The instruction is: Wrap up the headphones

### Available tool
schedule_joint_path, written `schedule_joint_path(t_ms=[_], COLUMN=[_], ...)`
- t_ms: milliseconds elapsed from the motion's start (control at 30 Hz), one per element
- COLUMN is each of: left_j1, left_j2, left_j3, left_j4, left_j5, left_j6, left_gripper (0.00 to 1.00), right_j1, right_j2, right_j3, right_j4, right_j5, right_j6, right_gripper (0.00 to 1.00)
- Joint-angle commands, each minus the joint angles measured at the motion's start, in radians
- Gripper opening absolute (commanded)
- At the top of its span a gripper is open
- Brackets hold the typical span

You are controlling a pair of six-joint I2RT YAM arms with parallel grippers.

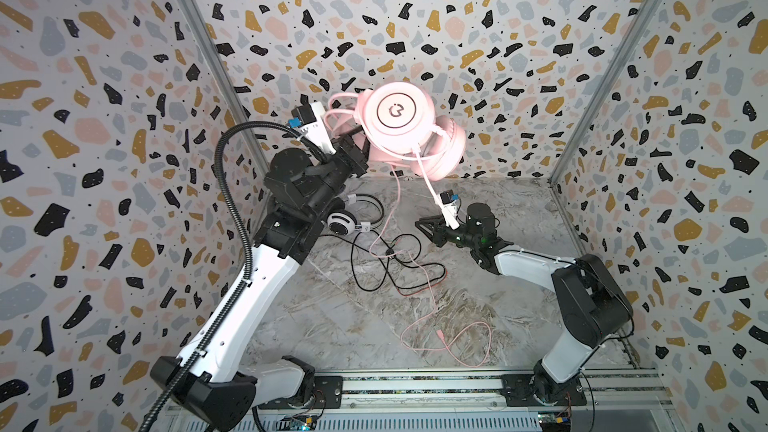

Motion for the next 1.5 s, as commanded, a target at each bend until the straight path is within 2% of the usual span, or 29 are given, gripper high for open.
schedule_joint_path(t_ms=[0,133,333,467,567,633,667,833,1000,1167,1333,1467], left_j1=[-0.002,-0.003,-0.001,-0.002,0.000,0.000,-0.001,-0.001,0.000,0.001,0.001,0.001], left_j2=[-0.017,0.011,0.039,0.066,0.091,0.103,0.109,0.148,0.157,0.168,0.187,0.191], left_j3=[0.064,0.162,0.216,0.236,0.260,0.269,0.277,0.366,0.383,0.407,0.419,0.418], left_j4=[0.043,-0.086,-0.157,-0.179,-0.196,-0.195,-0.201,-0.324,-0.360,-0.378,-0.390,-0.386], left_j5=[-0.011,-0.049,-0.040,-0.037,-0.014,0.001,0.008,0.005,0.015,0.017,0.020,0.015], left_j6=[-0.019,0.055,0.094,0.102,0.099,0.083,0.079,0.087,0.089,0.094,0.099,0.099], left_gripper=[0.00,0.00,0.00,0.00,0.00,0.00,0.00,0.00,0.00,0.00,0.00,0.00], right_j1=[-0.003,-0.012,-0.051,-0.045,-0.031,-0.013,-0.001,0.055,0.119,0.134,0.184,0.210], right_j2=[0.005,-0.024,-0.206,-0.315,-0.330,-0.304,-0.284,-0.153,-0.030,0.094,0.161,0.256], right_j3=[0.094,0.060,-0.188,-0.322,-0.353,-0.337,-0.325,-0.201,-0.030,0.133,0.233,0.318], right_j4=[0.126,0.115,0.137,0.171,0.207,0.223,0.238,0.254,0.154,0.017,-0.095,-0.120], right_j5=[-0.080,-0.104,-0.113,-0.153,-0.191,-0.208,-0.206,-0.206,-0.199,-0.279,-0.268,-0.273], right_j6=[0.005,0.013,0.039,0.030,-0.001,-0.025,-0.040,-0.096,-0.191,-0.272,-0.315,-0.293], right_gripper=[0.34,0.38,0.44,0.57,0.70,0.80,0.88,1.00,0.99,0.99,0.99,0.99])
